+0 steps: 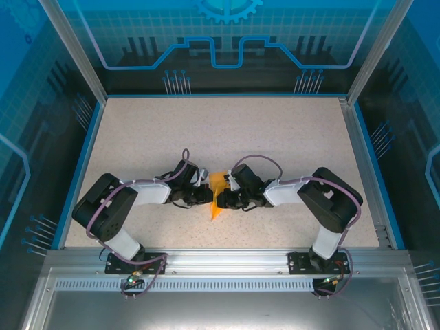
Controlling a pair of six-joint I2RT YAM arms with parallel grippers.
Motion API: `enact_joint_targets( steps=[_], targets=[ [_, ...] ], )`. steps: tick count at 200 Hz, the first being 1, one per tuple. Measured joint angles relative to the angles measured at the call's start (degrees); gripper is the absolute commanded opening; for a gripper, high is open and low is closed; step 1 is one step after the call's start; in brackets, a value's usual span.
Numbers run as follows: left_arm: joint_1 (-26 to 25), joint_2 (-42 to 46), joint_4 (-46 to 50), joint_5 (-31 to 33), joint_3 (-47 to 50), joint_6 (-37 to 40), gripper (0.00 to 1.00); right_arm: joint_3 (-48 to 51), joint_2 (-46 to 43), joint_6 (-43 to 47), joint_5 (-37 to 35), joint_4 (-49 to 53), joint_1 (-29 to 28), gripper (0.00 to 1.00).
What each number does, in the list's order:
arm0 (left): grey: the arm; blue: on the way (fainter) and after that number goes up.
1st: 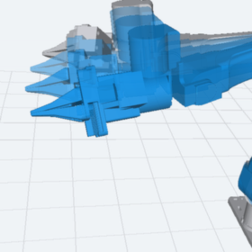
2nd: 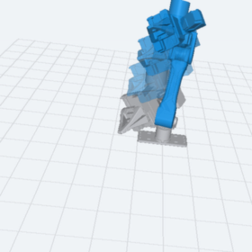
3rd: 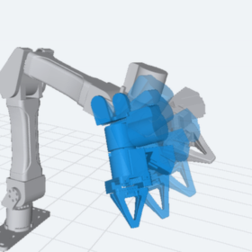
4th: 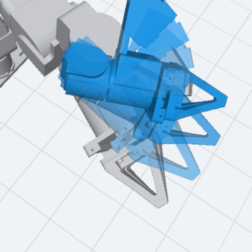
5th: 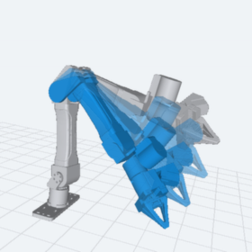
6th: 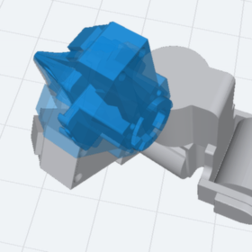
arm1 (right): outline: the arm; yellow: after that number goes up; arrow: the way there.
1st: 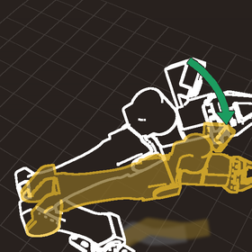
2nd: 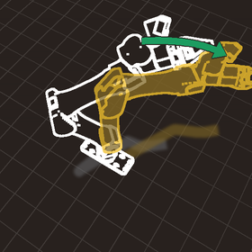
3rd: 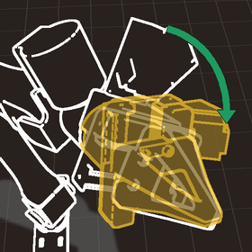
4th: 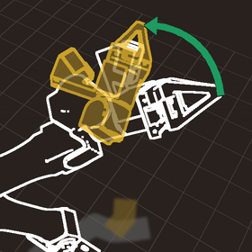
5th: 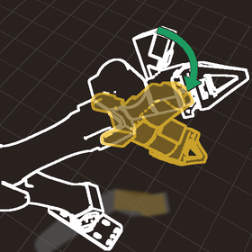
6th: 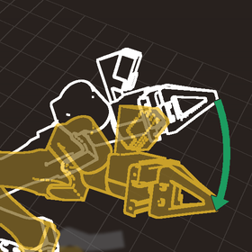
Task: Fold a paper plane with a square sheet of paper (pick it up from the middle)
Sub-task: Fourth fold the wing at the center of the table.
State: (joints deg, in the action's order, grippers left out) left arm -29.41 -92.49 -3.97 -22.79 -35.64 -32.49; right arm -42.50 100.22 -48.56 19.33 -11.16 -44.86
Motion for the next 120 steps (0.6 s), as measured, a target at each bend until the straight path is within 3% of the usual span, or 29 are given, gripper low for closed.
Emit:
enact_joint_targets(
  steps=[120],
  targets=[
    [0.0,-0.9,-0.3,0.0,-0.6,2.6,0.07,0.2,-1.6,0.2,-0.9,0.0,1.0,0.22]
  ],
)
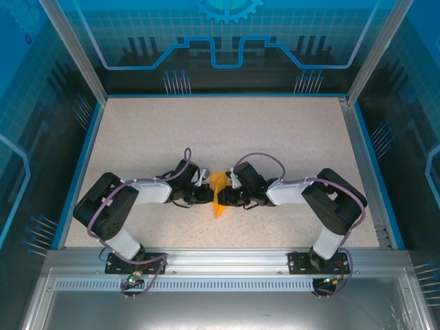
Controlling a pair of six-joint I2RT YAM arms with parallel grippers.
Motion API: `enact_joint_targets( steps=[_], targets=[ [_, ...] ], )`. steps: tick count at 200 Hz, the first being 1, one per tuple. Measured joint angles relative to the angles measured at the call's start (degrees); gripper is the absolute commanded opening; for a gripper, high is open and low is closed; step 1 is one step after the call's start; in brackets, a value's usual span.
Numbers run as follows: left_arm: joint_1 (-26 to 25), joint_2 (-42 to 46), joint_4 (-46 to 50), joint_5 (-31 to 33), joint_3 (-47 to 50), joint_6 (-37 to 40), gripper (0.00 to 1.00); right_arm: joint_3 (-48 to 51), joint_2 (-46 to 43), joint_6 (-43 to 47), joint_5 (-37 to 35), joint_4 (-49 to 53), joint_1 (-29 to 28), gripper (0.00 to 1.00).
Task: Fold a paper plane with a square sheet of paper (pick it up from the middle)
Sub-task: Fourth fold the wing at the center of the table.
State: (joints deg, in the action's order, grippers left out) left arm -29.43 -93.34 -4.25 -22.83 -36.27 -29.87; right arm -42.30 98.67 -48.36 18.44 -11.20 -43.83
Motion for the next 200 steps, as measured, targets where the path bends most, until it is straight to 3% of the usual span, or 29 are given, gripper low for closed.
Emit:
enact_joint_targets(
  steps=[82,200],
  targets=[
    [0.0,-1.3,-0.5,-0.7,-1.0,0.4,0.07,1.5,-3.0,-0.2,-2.4,0.3,2.7,0.25],
    [0.0,-2.3,-0.9,-1.3,-1.7,1.5,0.06,-0.1,0.0,-0.7,-0.6,-0.9,4.9,0.23]
  ],
)
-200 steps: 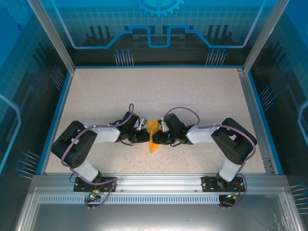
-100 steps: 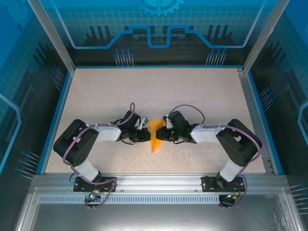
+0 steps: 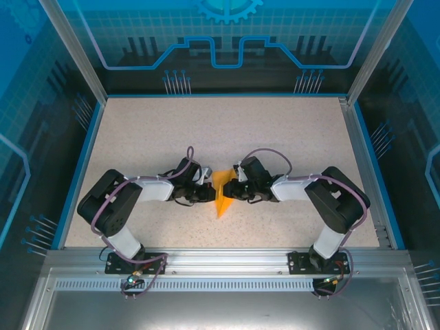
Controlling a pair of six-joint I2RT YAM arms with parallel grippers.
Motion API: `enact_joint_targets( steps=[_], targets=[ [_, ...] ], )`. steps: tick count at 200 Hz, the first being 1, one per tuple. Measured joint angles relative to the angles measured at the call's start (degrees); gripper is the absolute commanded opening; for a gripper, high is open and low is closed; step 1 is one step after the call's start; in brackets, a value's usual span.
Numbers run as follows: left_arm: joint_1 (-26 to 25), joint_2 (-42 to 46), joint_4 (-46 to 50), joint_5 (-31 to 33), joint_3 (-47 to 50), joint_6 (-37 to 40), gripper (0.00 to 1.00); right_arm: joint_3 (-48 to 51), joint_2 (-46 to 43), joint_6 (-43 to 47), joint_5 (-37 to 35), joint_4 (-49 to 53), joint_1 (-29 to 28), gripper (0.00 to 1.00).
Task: Fold a paper plane with a square sheet of paper (pick it up from the middle)
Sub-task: Fourth fold the wing at the center of the table.
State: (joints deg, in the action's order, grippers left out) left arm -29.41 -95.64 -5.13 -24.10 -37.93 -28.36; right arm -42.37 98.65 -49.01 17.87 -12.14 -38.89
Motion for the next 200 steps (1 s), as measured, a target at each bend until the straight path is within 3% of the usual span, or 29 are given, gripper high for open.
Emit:
enact_joint_targets(
  steps=[200],
  targets=[
    [0.4,0.0,-2.8,-1.2,1.1,-0.2,0.04,-3.0,4.9,2.8,3.7,-0.7,-0.2,0.2]
  ],
)
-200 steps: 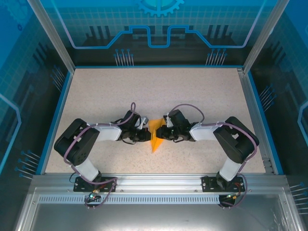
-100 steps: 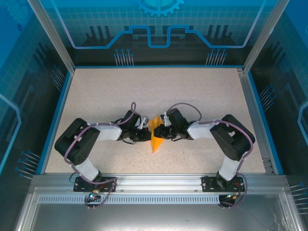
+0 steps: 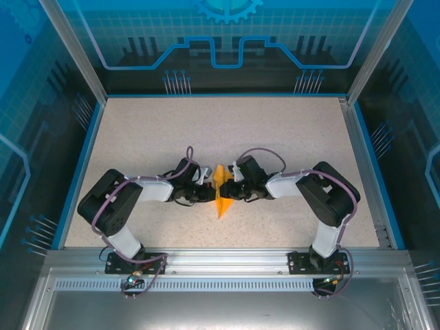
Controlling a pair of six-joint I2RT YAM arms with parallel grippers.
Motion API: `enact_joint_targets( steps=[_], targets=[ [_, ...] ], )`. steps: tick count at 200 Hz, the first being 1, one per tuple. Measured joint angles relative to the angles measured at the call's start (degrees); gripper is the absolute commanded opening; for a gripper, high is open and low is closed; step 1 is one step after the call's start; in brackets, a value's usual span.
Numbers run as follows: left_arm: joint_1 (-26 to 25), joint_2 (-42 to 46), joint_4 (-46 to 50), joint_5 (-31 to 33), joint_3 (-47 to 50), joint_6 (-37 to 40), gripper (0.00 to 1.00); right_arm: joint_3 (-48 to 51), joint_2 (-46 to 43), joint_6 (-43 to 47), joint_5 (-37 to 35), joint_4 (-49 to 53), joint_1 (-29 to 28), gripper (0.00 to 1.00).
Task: Fold a paper plane with a square sheet of paper (pick it up from the middle)
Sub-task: Fourth fold the wing at the center of the table.
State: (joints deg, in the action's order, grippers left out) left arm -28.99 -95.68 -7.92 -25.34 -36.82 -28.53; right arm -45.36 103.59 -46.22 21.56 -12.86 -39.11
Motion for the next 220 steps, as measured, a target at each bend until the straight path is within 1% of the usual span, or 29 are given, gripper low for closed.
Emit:
enact_joint_targets(
  steps=[47,75,101,113,131,151,194,220],
  targets=[
    [0.0,1.5,0.6,0.9,0.7,0.0,0.1,-0.1,0.1,0.0,-0.1,0.2,-0.1,0.2],
    [0.0,4.7,2.4,1.4,1.0,0.0,0.12,-0.2,0.3,0.0,-0.1,0.1,-0.1,0.2],
    [0.0,7.8,3.7,1.5,1.0,-0.1,0.17,-0.2,0.3,-0.1,-0.1,0.1,-0.1,0.2],
    [0.0,8.9,4.5,1.6,1.0,-0.1,0.22,-0.2,0.3,-0.2,-0.1,0.1,-0.1,0.2],
    [0.0,10.4,5.4,1.6,1.0,0.0,0.33,-0.2,0.3,-0.3,-0.1,0.1,-0.1,0.2],
    [0.0,11.5,6.0,1.7,1.0,-1.0,0.38,-0.2,0.3,-0.5,-0.1,0.0,-0.1,0.2],
    [0.0,9.8,5.9,1.7,1.0,-1.6,0.39,-0.2,0.5,-1.8,-0.1,-0.8,-0.1,0.2],
    [0.0,7.5,5.9,1.7,1.0,-1.6,0.38,-0.1,0.5,-2.2,-0.1,-1.2,-0.1,0.2]
  ],
)
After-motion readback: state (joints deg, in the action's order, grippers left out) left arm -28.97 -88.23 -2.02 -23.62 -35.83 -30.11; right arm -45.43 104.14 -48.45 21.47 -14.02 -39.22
